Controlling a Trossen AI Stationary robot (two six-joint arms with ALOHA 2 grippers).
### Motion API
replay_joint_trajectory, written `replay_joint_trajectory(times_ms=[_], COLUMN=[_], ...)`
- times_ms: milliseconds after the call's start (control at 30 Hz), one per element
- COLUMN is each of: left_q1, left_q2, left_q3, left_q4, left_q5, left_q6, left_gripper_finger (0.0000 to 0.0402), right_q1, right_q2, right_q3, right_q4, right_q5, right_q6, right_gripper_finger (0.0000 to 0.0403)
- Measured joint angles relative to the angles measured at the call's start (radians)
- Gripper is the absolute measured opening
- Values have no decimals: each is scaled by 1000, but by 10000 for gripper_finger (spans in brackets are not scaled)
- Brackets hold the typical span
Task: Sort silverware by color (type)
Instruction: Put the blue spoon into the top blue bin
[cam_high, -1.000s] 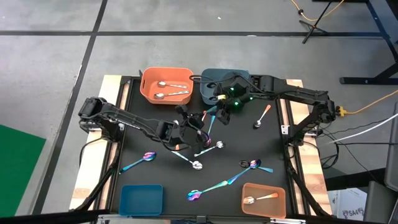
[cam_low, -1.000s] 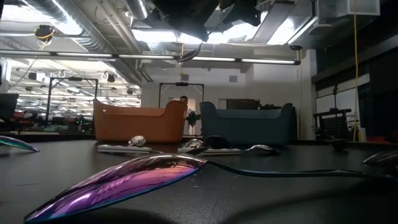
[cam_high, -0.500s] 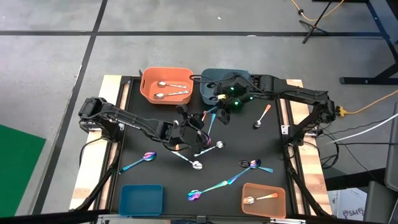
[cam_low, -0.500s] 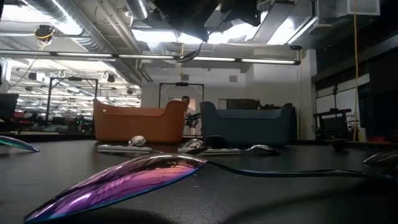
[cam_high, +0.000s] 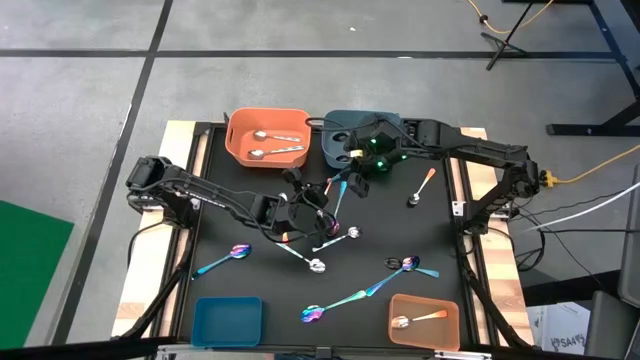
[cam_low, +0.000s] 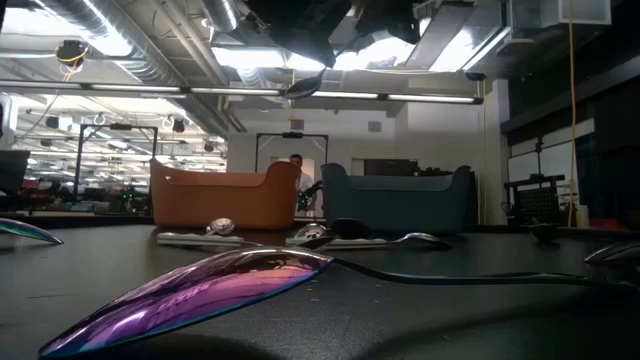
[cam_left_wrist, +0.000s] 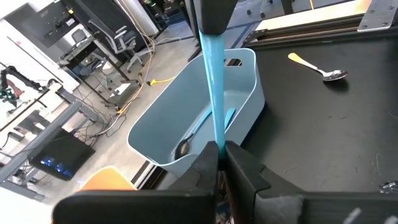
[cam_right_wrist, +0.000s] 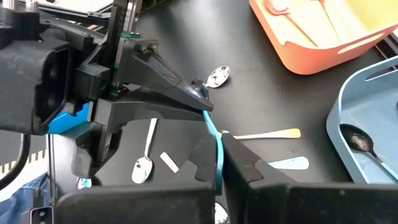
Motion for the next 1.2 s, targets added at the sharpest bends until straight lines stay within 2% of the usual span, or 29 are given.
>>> replay_joint_trajectory(times_ms=[400,733,867,1200], left_q1=[0,0,0,0], left_q2=[0,0,0,0], left_q3=[0,0,0,0], left_q4=[0,0,0,-1], left_q5=[9,52,45,15], left_q6=[45,47,45,45], left_gripper_finger=[27,100,115,118], right_q1=[1,-7,-43,-192], right_q2=[0,0,0,0], right_q3=[0,0,0,0], right_q4=[-20,-24,-48,-119], right_q5=[11,12,12,-3], right_q6=[-26,-30,-30,-63], right_gripper_finger=[1,0,0,0])
